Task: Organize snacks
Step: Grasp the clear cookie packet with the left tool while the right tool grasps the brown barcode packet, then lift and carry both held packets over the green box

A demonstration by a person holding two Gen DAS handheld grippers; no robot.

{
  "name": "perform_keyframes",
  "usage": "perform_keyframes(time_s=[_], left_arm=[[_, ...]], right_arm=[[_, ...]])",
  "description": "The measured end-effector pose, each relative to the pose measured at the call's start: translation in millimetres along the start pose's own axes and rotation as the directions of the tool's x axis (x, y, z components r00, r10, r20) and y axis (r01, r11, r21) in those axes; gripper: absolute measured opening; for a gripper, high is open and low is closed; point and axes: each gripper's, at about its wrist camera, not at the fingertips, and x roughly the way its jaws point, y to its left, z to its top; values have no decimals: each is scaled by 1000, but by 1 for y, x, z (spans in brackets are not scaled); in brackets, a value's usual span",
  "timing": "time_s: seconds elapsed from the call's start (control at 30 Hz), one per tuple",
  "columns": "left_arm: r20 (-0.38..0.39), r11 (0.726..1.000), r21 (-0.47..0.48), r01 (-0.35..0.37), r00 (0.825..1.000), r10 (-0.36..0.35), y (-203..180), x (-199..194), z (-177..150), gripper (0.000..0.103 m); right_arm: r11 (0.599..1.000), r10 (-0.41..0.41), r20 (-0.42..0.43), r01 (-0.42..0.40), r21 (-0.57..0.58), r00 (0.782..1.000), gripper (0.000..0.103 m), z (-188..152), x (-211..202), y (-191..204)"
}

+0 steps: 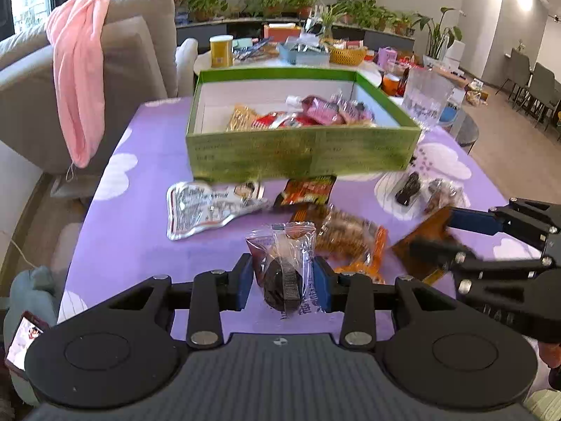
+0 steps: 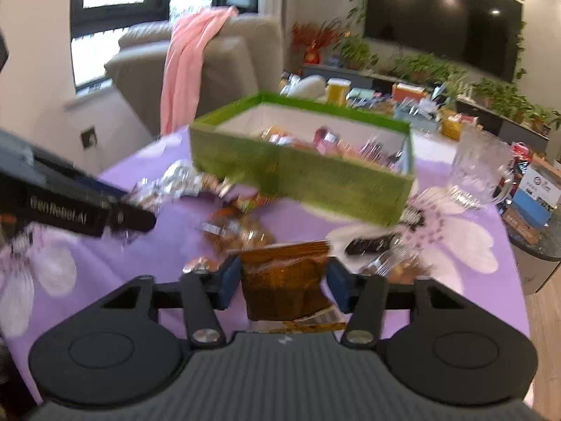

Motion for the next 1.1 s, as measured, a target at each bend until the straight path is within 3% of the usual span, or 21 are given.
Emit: perform_keyframes(time_s=[0.13, 0.4, 0.67, 1.1], left_arm=[[11, 1000, 4, 8, 1000, -9, -3, 3, 8, 34], [-7, 999, -43, 8, 1000, -8, 9, 11, 2, 34], [-12, 998, -62, 15, 1000, -16, 14, 12, 1, 34], [-16, 998, -64, 12, 1000, -13, 15, 15, 3, 34]], right_arm=[[999, -5, 26, 4, 32, 1000, 47, 11, -1, -5], [999, 37, -35, -37, -3, 999, 58, -12, 7, -7], [999, 39, -128, -43, -30, 991, 58, -30, 23, 0], [999, 33, -109, -36, -21, 993, 58, -21, 45, -9]])
